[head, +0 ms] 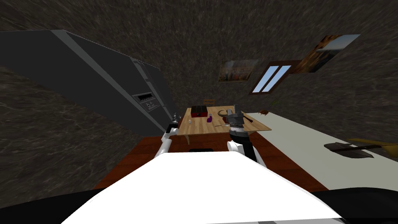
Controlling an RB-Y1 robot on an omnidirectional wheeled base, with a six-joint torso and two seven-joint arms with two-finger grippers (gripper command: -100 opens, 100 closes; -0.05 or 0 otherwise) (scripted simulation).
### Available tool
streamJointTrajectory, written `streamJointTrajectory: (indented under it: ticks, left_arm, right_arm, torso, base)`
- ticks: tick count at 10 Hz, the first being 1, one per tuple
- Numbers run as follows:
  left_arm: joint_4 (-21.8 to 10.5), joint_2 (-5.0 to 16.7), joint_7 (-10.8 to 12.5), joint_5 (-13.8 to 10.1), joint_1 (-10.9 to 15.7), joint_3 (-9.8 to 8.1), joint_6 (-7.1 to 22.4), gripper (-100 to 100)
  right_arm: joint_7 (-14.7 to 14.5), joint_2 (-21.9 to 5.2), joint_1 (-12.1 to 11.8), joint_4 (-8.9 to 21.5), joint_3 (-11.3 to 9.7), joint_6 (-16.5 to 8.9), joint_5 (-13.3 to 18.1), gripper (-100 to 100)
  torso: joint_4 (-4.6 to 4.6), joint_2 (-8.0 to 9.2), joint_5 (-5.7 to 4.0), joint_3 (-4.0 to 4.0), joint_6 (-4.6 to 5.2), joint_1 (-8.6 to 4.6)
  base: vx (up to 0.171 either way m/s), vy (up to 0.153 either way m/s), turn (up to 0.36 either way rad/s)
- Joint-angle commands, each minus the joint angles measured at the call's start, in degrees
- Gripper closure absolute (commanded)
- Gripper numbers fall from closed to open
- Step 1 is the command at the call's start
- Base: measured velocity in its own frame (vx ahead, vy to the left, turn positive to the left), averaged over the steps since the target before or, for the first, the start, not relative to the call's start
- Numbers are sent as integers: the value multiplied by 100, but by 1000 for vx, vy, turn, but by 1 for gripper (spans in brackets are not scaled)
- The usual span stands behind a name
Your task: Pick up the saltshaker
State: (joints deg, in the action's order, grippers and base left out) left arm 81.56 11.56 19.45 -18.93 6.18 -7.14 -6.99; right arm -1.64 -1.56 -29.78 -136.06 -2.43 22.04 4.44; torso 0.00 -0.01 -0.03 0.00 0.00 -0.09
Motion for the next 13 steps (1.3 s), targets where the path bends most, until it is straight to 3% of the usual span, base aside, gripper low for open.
streamJointTrajectory:
  ticks: [1,2,3,5,8,10,13]
  left_arm:
    - [-286,-16,33,-64,74,-41,38,-100]
    - [-333,-16,33,-64,74,-41,38,-100]
    - [-553,-29,93,-203,270,-128,95,-100]
    - [-729,-29,93,-203,270,-128,95,-100]
    - [-1304,-63,212,-489,660,-313,194,-100]
    - [-1528,-63,212,-489,660,-313,194,-100]
    - [-2139,-108,328,-784,1044,-504,275,-100]
  right_arm:
    - [0,0,0,0,0,0,0,0]
    - [0,0,0,0,0,0,0,0]
    - [0,0,0,0,0,0,0,0]
    - [0,0,0,0,0,0,0,0]
    - [0,0,0,0,0,0,0,0]
    - [0,0,0,0,0,0,0,0]
    - [0,0,0,0,0,0,0,0]
  torso:
    - [0,0,0,0,0,0]
    - [-1,0,1,0,0,1]
    - [0,0,1,0,1,5]
    - [0,1,1,0,0,3]
    - [-1,-1,1,-1,0,4]
    - [-1,-1,0,-1,0,0]
    - [-1,-2,1,-1,0,4]
  base:
    - [0,-24,18]
    - [0,-9,-7]
    - [-3,-12,35]
    - [-2,-14,9]
    - [1,-20,28]
    - [3,-18,4]
    - [5,-19,20]
